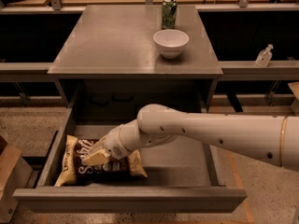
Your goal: Pick brown chip bag from top drawer and place on counter
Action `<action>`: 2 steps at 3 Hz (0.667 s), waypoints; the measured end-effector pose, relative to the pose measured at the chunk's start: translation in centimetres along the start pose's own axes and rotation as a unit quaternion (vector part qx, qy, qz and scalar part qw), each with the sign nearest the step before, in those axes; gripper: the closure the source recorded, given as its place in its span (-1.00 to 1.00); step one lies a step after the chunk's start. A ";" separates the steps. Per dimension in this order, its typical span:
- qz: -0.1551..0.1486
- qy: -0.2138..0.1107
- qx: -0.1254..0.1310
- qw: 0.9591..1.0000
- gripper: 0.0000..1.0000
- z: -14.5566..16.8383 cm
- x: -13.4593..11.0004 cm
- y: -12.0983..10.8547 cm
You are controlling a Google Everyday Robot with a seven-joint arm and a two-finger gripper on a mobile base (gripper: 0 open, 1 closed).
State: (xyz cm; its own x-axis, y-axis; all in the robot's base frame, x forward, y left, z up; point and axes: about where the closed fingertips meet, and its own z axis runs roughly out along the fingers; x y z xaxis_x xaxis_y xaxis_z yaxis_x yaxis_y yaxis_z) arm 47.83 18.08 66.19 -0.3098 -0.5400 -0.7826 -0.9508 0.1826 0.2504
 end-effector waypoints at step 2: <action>-0.003 -0.016 0.010 1.000 1.00 -0.7 -0.5 0.1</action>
Offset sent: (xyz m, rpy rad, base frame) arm 0.0014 -0.0058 0.0175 0.0453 -0.0409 -0.0383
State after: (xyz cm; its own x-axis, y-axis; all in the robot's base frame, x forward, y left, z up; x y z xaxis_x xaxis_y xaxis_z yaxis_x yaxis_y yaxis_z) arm 47.85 17.78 66.99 -0.3038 -0.5153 -0.8014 -0.9520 0.1969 0.2343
